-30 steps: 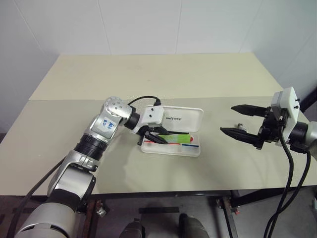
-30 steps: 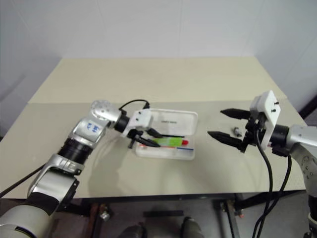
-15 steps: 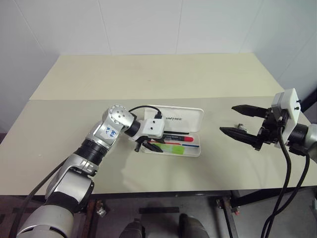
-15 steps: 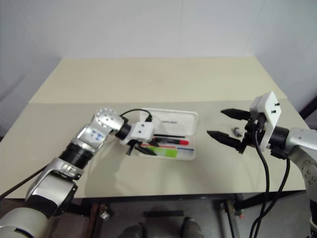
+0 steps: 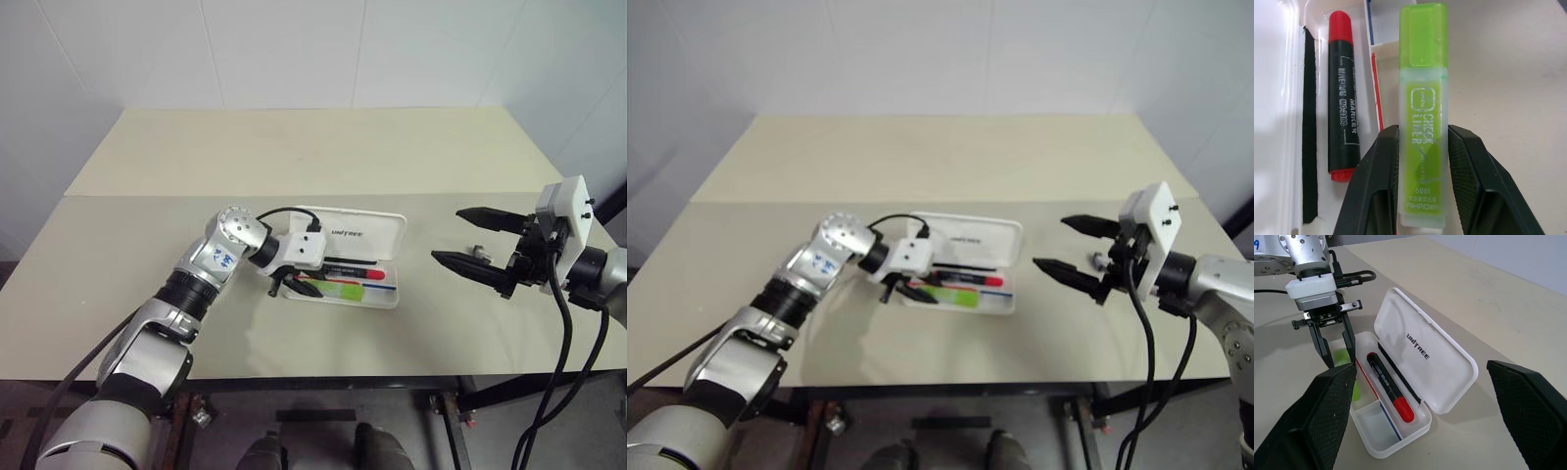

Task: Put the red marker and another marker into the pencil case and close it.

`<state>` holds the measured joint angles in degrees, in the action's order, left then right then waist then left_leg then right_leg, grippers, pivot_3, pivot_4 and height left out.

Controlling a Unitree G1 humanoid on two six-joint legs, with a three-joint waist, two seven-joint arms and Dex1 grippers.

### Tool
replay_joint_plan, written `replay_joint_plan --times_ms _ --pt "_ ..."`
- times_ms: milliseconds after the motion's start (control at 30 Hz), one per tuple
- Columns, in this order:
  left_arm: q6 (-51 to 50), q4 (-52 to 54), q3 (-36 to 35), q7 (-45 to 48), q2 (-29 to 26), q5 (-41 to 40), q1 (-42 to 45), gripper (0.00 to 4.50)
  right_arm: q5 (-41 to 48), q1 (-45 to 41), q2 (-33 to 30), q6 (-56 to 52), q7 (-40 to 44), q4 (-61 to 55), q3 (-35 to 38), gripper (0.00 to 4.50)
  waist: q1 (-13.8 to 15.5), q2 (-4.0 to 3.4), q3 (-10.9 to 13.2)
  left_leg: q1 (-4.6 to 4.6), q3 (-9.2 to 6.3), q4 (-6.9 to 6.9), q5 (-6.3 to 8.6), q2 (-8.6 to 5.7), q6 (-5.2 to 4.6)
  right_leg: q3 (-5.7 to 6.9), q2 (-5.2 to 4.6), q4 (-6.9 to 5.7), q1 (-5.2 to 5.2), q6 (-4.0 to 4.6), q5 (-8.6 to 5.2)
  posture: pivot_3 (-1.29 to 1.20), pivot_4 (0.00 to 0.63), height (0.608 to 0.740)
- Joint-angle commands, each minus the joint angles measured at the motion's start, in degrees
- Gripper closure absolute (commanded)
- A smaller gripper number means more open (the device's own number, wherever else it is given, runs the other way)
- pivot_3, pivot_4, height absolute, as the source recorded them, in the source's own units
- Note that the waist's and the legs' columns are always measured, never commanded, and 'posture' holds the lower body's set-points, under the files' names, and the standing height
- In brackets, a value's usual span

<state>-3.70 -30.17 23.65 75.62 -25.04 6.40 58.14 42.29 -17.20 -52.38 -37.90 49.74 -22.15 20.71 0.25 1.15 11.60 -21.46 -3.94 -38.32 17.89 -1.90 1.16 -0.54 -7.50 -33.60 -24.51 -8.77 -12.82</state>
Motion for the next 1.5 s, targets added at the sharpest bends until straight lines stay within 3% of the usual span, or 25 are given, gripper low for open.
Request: replay_joint_plan --times_ms 33,533,1433,1500 --pt "-1.85 0.08 -1.81 -2.26 0.53 0.10 2.75 3.43 1.31 -0.25 0.21 0.39 -0.36 -1.48 1.69 0.00 -0.01 0.00 0.00 0.00 -0.01 0.00 0.00 0.00 0.00 0.00 0.00 -0.01 0.00 0.00 0.00 0.00 0.150 0.740" --pt "-5.67 7.71 -1.43 0.73 -1.51 -1.30 0.82 3.43 1.03 -1.48 0.76 0.93 -0.20 -0.39 -0.03 0.00 -0.18 0.00 0.00 -0.03 -0.01 0.09 0.01 0.00 -0.01 0.00 0.01 0.08 -0.02 -0.01 0.00 0.00 0.150 0.740" --pt "-0.46 -2.32 0.04 -5.87 1.46 4.58 4.01 3.43 1.63 -1.38 1.38 0.26 -1.05 -1.09 0.38 0.00 -0.09 0.00 0.00 -0.03 -0.01 0.08 0.00 -0.01 -0.01 0.00 0.00 0.07 -0.01 -0.01 0.00 0.00 0.150 0.740" --pt "-0.75 -2.24 0.10 -5.19 1.62 4.59 4.22 2.69 1.72 -1.36 1.40 0.16 -1.13 -1.18 0.47 0.00 -0.09 0.00 0.00 -0.03 -0.01 0.09 0.01 0.00 -0.01 0.01 0.00 0.08 -0.02 -0.01 0.00 0.00 0.150 0.740"
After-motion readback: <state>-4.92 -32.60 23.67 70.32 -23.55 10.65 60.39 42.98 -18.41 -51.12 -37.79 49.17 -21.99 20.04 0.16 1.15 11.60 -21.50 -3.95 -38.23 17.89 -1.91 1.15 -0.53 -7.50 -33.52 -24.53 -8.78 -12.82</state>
